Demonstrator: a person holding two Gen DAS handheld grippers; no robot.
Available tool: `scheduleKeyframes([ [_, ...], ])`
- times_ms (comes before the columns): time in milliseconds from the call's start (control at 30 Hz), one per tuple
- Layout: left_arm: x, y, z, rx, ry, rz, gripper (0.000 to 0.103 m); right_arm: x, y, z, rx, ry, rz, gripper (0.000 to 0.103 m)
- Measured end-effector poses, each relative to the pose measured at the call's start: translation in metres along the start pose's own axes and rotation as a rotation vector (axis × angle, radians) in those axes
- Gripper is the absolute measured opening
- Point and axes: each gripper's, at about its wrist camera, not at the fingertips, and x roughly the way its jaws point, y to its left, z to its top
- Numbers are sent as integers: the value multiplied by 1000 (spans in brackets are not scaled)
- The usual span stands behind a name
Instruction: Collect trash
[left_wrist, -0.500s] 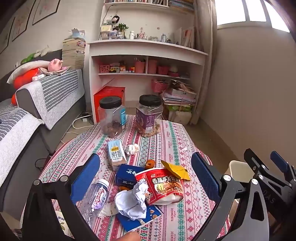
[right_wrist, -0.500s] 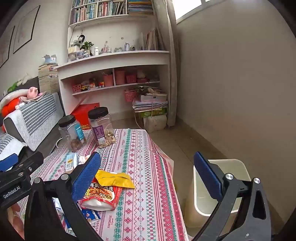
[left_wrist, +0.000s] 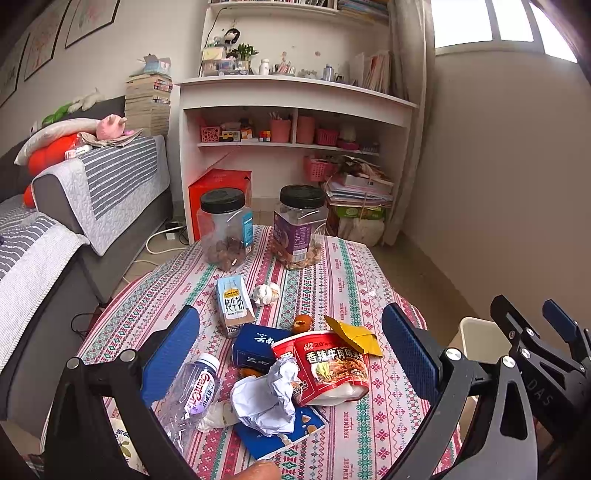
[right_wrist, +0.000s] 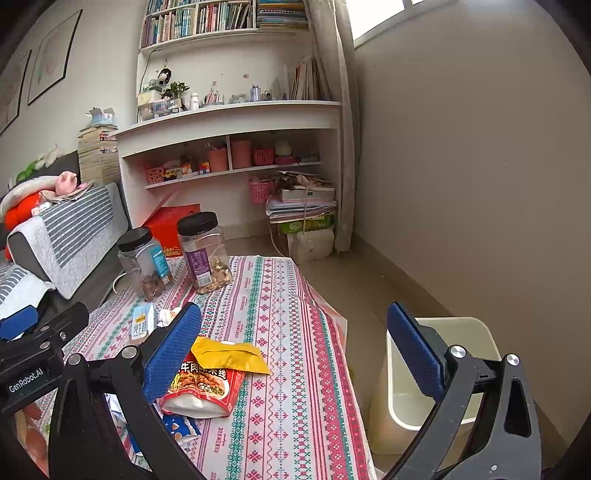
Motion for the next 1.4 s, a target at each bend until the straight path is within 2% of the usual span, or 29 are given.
scheduleKeyframes([
  [833,5,2,-6,-5,19,4,96,1,4,-4,-17,18,-4,96],
  [1100,7,3,-6,-1,46,16,96,5,7,-5,-34,60,-5,96],
  [1233,14,10,-10,-14,104,70,96,10,12,-6,-50,117,7,96],
  [1267,17,14,-12,-20,127,96,96,13,11,-6,-48,161,13,96],
  [1400,31,40,-24,-61,254,204,96,21,19,-11,-59,192,39,96],
])
